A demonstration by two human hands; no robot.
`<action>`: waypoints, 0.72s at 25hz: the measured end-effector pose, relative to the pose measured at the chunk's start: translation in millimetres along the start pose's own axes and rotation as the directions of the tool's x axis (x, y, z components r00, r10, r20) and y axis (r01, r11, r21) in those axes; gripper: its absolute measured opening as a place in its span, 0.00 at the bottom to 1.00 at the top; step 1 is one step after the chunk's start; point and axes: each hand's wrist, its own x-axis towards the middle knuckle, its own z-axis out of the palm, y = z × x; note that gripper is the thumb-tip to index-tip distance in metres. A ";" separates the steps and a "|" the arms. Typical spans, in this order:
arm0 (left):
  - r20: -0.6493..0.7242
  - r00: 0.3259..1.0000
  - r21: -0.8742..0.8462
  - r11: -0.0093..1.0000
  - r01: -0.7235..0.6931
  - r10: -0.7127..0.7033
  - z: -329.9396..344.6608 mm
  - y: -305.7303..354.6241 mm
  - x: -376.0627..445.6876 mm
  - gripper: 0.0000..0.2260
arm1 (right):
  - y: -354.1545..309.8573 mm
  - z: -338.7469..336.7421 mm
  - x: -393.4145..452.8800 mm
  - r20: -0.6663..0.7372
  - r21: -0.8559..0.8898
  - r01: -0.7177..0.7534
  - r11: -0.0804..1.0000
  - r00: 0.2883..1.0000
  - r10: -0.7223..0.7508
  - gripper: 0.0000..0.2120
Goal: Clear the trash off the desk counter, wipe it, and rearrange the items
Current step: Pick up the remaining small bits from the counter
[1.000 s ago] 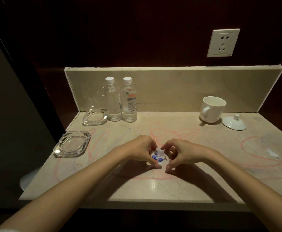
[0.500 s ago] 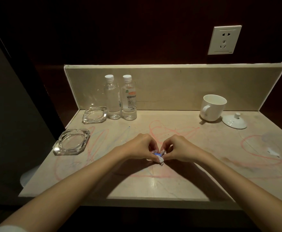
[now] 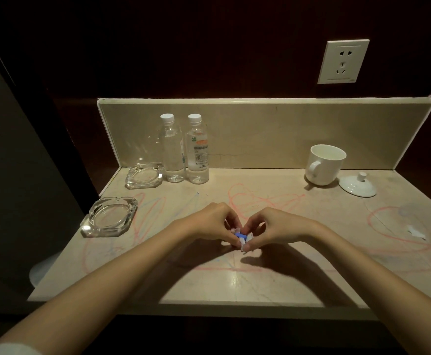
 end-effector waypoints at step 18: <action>-0.051 0.998 -0.077 0.996 -0.035 0.031 0.8 -7.2 -8.0 0.10 | -3.6 19.3 5.9 -0.240 -0.059 -0.005 0.998 0.971 -0.009 0.09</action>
